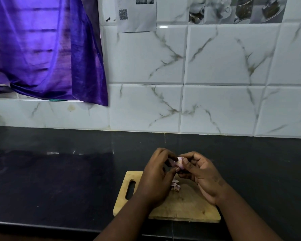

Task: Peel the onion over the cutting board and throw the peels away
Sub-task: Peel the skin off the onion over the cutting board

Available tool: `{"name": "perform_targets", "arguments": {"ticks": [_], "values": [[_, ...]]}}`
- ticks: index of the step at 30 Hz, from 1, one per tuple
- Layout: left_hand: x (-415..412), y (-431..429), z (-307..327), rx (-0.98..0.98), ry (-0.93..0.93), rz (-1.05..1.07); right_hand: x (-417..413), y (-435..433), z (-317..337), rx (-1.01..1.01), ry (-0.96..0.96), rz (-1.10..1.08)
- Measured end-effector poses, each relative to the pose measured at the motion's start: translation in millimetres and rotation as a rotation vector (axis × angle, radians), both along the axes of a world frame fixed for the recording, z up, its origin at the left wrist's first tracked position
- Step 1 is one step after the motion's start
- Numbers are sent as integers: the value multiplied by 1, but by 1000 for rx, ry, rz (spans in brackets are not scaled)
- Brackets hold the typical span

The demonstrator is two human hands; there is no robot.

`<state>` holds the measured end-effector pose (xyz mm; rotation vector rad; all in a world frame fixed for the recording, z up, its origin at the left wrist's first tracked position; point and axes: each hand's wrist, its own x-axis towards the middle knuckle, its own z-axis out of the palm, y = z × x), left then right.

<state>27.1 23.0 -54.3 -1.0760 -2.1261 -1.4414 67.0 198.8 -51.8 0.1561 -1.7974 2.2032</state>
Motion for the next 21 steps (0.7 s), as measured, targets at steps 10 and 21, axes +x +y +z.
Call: {"name": "perform_targets", "arguments": {"ticks": [10, 21], "values": [[1, 2, -1, -42, -56, 0, 0, 1, 0, 62, 25, -49], [-1, 1, -1, -8, -36, 25, -2, 0, -2, 0, 11, -11]]}}
